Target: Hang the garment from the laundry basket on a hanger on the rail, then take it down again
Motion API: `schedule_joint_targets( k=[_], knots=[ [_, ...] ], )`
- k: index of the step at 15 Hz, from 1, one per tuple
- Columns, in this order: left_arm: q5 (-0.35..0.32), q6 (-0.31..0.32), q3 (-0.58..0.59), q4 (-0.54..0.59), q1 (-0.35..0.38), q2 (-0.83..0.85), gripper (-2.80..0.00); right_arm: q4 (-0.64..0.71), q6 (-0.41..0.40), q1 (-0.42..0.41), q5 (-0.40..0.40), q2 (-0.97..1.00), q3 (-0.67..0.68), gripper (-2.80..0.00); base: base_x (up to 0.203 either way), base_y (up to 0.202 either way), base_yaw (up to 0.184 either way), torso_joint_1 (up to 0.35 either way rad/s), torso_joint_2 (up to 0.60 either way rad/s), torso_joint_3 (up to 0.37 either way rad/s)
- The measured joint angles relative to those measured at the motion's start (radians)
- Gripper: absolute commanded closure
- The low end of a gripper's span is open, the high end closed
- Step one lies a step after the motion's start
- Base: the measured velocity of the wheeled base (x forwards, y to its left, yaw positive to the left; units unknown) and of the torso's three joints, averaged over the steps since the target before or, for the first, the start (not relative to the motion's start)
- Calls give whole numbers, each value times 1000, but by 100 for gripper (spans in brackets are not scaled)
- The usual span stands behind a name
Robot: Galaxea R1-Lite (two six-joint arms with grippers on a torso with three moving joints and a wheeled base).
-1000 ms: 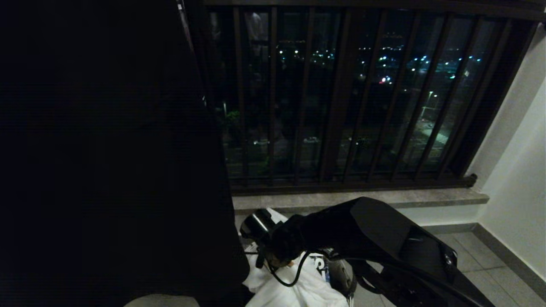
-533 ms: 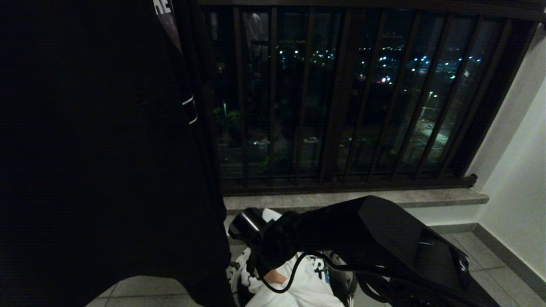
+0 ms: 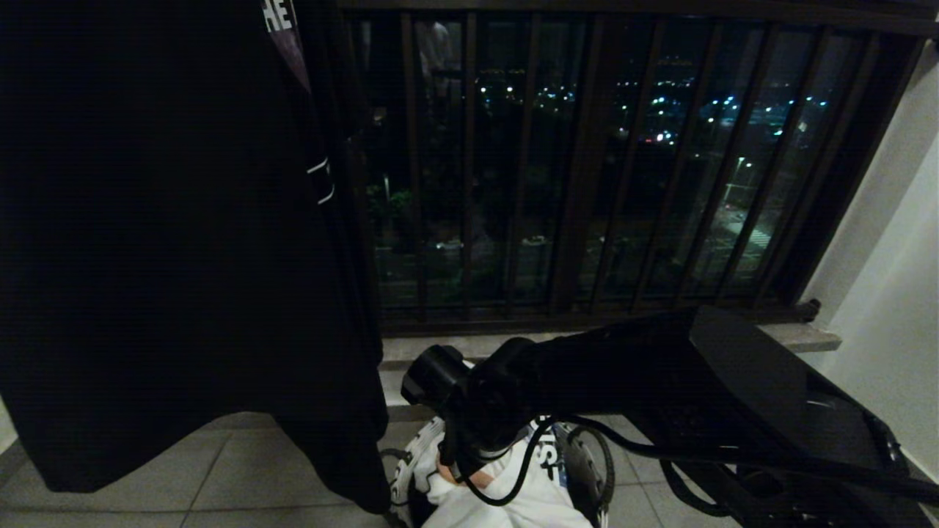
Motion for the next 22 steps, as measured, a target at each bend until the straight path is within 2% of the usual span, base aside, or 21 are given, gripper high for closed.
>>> schedule_joint_targets(
  k=[3, 6, 10, 17, 22],
  knots=[
    [0, 0, 0, 0, 0, 0, 0, -2, 43, 14, 4, -118, 133, 0, 0, 0, 0, 0, 0, 0],
    [0, 0, 0, 0, 0, 0, 0, -13, 69, 13, 12, -312, 326, 0, 0, 0, 0, 0, 0, 0],
    [0, 0, 0, 0, 0, 0, 0, -25, 76, -55, 12, -619, 556, 0, 0, 0, 0, 0, 0, 0],
    [0, 0, 0, 0, 0, 0, 0, -16, 78, -246, 23, -1190, 818, 0, 0, 0, 0, 0, 0, 0],
    [0, 0, 0, 0, 0, 0, 0, 51, 100, -474, 23, -1528, 838, 0, 0, 0, 0, 0, 0, 0]
  ],
)
